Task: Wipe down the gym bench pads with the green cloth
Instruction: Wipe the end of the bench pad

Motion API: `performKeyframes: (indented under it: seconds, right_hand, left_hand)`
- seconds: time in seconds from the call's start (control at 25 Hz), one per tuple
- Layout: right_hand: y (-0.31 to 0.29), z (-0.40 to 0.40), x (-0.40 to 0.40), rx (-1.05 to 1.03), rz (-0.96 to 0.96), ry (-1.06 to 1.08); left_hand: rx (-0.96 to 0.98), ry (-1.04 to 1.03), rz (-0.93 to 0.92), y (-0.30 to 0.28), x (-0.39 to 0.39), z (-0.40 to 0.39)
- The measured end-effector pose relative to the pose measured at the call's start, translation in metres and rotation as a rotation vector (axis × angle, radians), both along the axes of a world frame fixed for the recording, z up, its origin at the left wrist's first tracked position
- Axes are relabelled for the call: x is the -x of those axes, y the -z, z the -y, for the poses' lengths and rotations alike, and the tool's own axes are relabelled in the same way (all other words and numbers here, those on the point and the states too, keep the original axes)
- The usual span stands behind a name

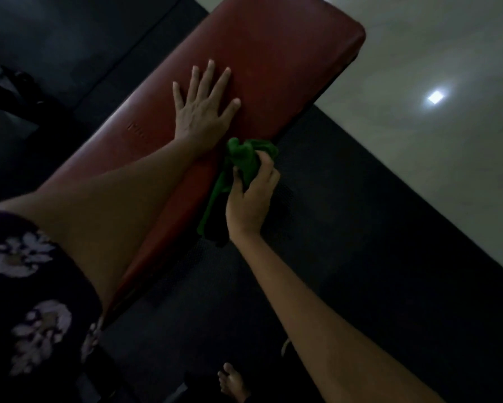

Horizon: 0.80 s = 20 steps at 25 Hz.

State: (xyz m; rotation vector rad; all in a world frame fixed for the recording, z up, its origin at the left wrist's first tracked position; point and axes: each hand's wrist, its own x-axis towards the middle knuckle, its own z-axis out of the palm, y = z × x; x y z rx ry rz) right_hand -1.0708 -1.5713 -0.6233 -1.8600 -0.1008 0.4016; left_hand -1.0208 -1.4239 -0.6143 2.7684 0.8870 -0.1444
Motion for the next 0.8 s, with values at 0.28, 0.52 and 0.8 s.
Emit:
performKeyframes:
  seconds: [0.28,0.52,0.8]
  right_hand:
    - [0.008,-0.010,-0.072,0.060,0.064,0.177]
    - [0.010,-0.011,-0.094,0.096,0.076,0.164]
    - [0.006,-0.020,-0.225,0.196,0.093,0.350]
  left_hand:
    - [-0.054,-0.028,0.065,0.010,0.004,0.006]
    - [-0.058,-0.036,0.069,0.010,0.003,0.007]
    - [-0.075,-0.025,0.077,0.014,0.001,0.006]
